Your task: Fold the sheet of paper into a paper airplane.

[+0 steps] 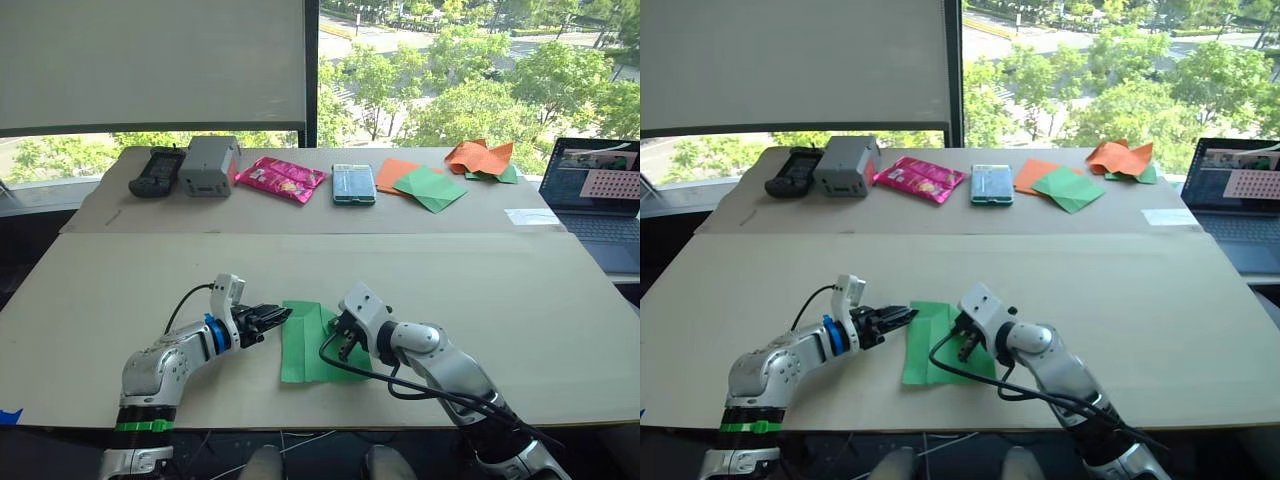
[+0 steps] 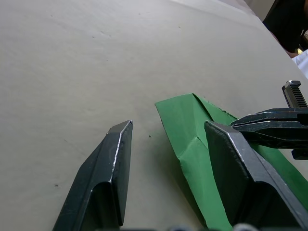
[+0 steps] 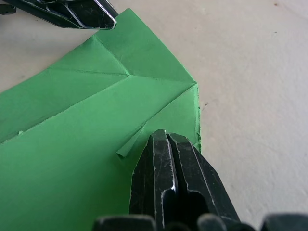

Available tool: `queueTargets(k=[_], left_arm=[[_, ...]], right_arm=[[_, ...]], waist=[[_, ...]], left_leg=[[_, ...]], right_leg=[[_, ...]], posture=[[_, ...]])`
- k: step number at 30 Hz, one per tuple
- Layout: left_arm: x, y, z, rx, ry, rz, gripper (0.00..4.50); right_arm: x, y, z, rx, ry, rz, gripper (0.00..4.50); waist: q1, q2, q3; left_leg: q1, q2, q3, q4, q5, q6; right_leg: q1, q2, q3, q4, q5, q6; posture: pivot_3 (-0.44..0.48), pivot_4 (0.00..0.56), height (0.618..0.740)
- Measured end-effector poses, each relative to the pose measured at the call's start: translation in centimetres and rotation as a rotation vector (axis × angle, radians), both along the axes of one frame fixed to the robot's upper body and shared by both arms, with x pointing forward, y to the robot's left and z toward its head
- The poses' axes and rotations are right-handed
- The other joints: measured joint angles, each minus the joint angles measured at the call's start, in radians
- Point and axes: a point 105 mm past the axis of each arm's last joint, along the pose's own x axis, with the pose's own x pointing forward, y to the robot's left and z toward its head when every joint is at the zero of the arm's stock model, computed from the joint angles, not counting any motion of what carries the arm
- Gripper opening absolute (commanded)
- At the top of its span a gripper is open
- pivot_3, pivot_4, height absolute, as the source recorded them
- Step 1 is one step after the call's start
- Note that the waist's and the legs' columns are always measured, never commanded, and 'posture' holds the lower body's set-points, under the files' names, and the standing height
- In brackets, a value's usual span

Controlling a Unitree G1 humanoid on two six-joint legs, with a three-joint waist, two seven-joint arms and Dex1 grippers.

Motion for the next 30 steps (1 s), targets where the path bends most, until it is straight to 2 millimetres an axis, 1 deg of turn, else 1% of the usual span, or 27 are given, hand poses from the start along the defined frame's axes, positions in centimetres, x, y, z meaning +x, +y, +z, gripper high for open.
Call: queueTargets(k=[5, 6, 7, 12, 21, 22, 27, 28, 30], left_arm=[[0.4, -0.6, -0.1, -0.016, -0.005, 0.008, 2.52], [0.4, -0.6, -0.2, -0.017, -0.005, 0.010, 1.94], [0.5, -0.6, -0.2, -0.015, -0.003, 0.014, 1.72], [0.3, -1.2, -0.7, -0.008, 0.015, -0.014, 0.03], [0.2, -1.3, -0.9, -0.011, 0.018, -0.026, 0.03], [0.2, -1.3, -0.7, -0.009, 0.010, -0.028, 0.03], [-0.6, -2.2, 1.8, 0.035, -0.118, -0.130, 0.03], [-0.9, -2.7, 1.9, 0.044, -0.131, -0.163, 0.03], [-1.3, -3.3, 1.5, 0.051, -0.124, -0.197, 0.03]], right_arm=[[-0.1, -0.2, -0.2, -0.010, -0.006, -0.010, 0.00], [-0.1, -0.2, -0.2, -0.010, -0.006, -0.011, 0.00], [-0.1, -0.2, -0.1, -0.009, -0.006, -0.011, 0.00], [-0.2, -0.2, 0.0, -0.006, -0.011, -0.011, 0.00], [-0.1, -0.1, 0.0, -0.004, -0.012, -0.014, 0.00], [-0.1, -0.1, 0.0, -0.003, -0.012, -0.014, 0.00], [-0.1, 0.0, 0.0, 0.001, -0.010, -0.016, 0.00], [0.0, -0.1, 0.0, 0.002, -0.010, -0.019, 0.00], [0.1, 0.0, 0.0, 0.005, -0.009, -0.022, 0.00]], waist=[[0.004, 0.001, -0.001], [0.004, 0.001, -0.001], [0.004, 0.001, -0.001], [0.003, 0.001, 0.000], [0.003, 0.000, 0.000], [0.003, 0.000, 0.000], [0.002, 0.000, 0.000], [0.002, 0.000, 0.000], [0.002, 0.000, 0.000]], left_leg=[[0.000, 0.000, 0.000, 0.000, 0.000, 0.000], [0.000, 0.000, 0.000, 0.000, 0.000, 0.000], [0.000, 0.000, 0.000, 0.000, 0.000, 0.000], [-0.001, 0.000, 0.000, 0.000, 0.000, 0.000], [-0.001, 0.000, 0.000, 0.000, 0.000, 0.000], [-0.001, 0.000, 0.000, 0.000, 0.000, 0.000], [-0.001, 0.000, 0.000, 0.000, 0.000, 0.000], [-0.001, 0.000, 0.000, 0.000, 0.000, 0.000], [-0.001, 0.000, 0.000, 0.000, 0.000, 0.000]], right_leg=[[0.000, 0.000, 0.000, -0.001, 0.000, 0.000], [0.000, 0.000, 0.000, -0.001, 0.000, 0.000], [0.000, 0.000, 0.000, -0.001, 0.000, 0.000], [0.000, 0.000, 0.000, -0.001, 0.000, 0.000], [0.000, 0.000, 0.000, -0.001, 0.000, 0.000], [0.000, 0.000, 0.000, -0.001, 0.000, 0.000], [0.000, 0.000, 0.000, -0.002, 0.000, 0.000], [0.000, -0.001, 0.000, -0.002, 0.000, 0.000], [-0.001, 0.000, 0.000, -0.002, 0.000, 0.000]], posture=[[0.000, 0.150, 0.706], [0.000, 0.150, 0.706], [0.000, 0.150, 0.706], [0.000, 0.150, 0.706], [0.000, 0.150, 0.706], [0.000, 0.150, 0.706], [0.000, 0.150, 0.706], [0.000, 0.150, 0.706], [0.000, 0.150, 0.706]])
